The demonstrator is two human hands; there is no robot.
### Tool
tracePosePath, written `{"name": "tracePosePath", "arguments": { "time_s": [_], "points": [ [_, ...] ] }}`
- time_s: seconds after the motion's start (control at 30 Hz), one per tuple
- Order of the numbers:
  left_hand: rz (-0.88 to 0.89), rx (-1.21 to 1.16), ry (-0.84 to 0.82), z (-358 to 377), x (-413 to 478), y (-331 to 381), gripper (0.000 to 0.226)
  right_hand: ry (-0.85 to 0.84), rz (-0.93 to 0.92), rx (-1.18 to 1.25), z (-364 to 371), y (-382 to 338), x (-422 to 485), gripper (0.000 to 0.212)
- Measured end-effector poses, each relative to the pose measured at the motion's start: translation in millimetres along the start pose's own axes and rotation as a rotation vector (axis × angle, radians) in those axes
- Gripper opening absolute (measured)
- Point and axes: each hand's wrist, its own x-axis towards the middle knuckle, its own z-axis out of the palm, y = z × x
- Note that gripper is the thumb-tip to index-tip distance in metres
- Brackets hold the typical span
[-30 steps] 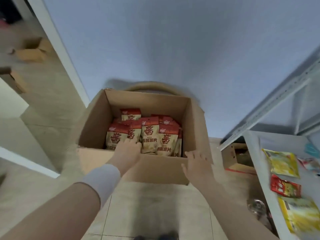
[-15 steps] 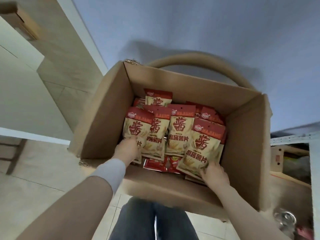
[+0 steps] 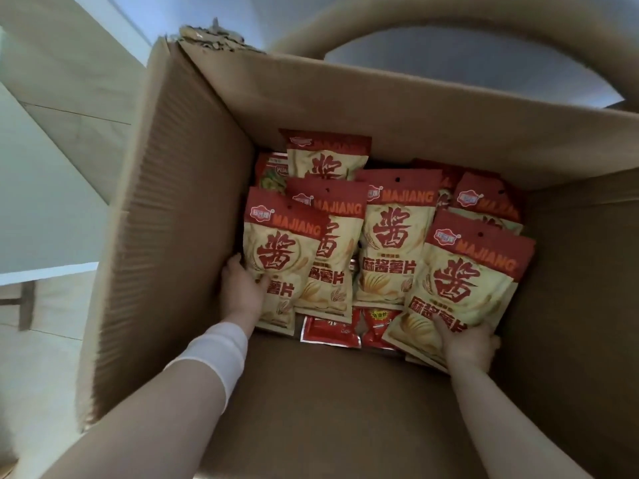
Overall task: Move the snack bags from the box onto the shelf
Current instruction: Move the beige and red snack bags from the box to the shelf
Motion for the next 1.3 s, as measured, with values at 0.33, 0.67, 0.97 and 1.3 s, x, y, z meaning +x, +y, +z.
{"name": "tracePosePath", "arguments": {
  "time_s": [0.33,0.67,0.97,1.3],
  "points": [
    [0.255,0.023,-0.383,-20.2,-8.6,11.3,0.047,-0.36,-0.003,0.395,-12.5,8.3,-19.2,0.065],
    [0.457,-0.333,-0.342,-71.9,-94.4,62.0,0.042,-0.587,-0.221,0.442,-75.9,14.4,-63.3,0.06],
    [0.806,-0.407,-0.404,-130.1,-227.2,123.0,0.038,-0.294,-0.423,0.888,-200.8,77.1,-173.1,0.03],
    [1.241,-0.37,-0.597,-93.5,-425.9,160.8,0.028,0.161,-0.294,1.217,-277.6,249.0,-237.1,0.029]
  ]
}}
